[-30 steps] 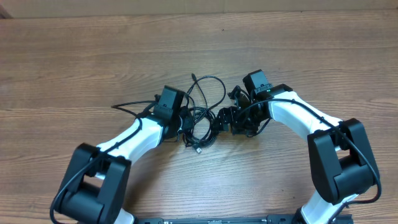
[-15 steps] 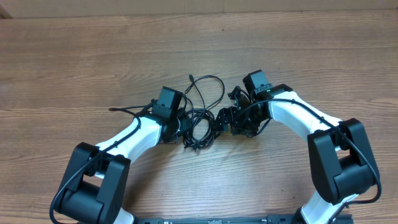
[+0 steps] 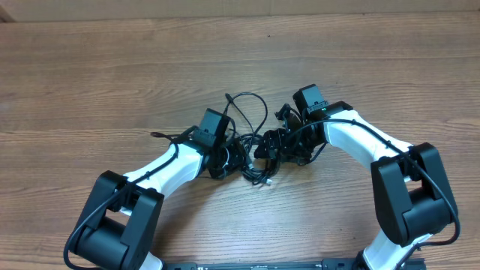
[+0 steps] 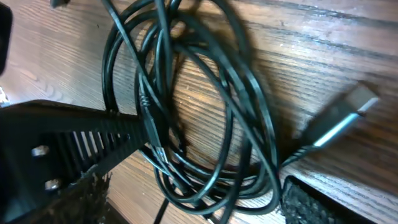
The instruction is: Untangle cables
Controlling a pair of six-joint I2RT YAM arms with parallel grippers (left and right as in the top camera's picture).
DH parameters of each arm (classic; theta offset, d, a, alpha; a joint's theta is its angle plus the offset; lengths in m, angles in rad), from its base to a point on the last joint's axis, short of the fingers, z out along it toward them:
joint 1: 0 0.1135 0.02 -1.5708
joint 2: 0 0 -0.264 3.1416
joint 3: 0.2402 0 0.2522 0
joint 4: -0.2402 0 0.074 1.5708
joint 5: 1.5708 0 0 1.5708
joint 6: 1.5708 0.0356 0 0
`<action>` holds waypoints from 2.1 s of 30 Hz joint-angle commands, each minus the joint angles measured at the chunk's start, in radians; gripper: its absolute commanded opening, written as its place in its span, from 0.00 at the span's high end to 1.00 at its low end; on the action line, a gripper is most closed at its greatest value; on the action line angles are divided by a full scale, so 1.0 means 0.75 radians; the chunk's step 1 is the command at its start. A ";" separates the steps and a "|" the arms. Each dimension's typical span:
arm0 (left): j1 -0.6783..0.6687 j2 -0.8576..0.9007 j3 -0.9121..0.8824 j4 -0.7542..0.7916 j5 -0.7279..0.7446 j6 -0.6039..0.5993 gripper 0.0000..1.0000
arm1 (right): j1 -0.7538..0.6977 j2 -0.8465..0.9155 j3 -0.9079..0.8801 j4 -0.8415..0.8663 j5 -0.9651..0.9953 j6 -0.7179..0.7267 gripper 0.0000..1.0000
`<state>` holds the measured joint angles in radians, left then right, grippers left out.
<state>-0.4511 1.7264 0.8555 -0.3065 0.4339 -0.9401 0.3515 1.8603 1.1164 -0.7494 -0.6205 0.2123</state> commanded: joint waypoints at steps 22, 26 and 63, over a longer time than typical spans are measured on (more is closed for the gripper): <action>0.339 -0.074 0.067 0.153 0.215 0.444 0.51 | -0.003 0.001 0.021 0.015 0.049 0.002 0.10; 0.316 -0.073 0.067 0.131 0.211 0.447 0.00 | -0.003 0.001 0.021 0.003 0.059 0.002 0.09; -0.050 -0.057 0.319 -0.308 -0.478 0.814 0.00 | -0.190 -0.742 0.340 -0.514 0.629 0.209 0.00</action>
<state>-0.4458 1.6958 1.0836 -0.5289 0.1444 -0.2485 0.2157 1.3876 1.3544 -1.1316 -0.2428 0.3050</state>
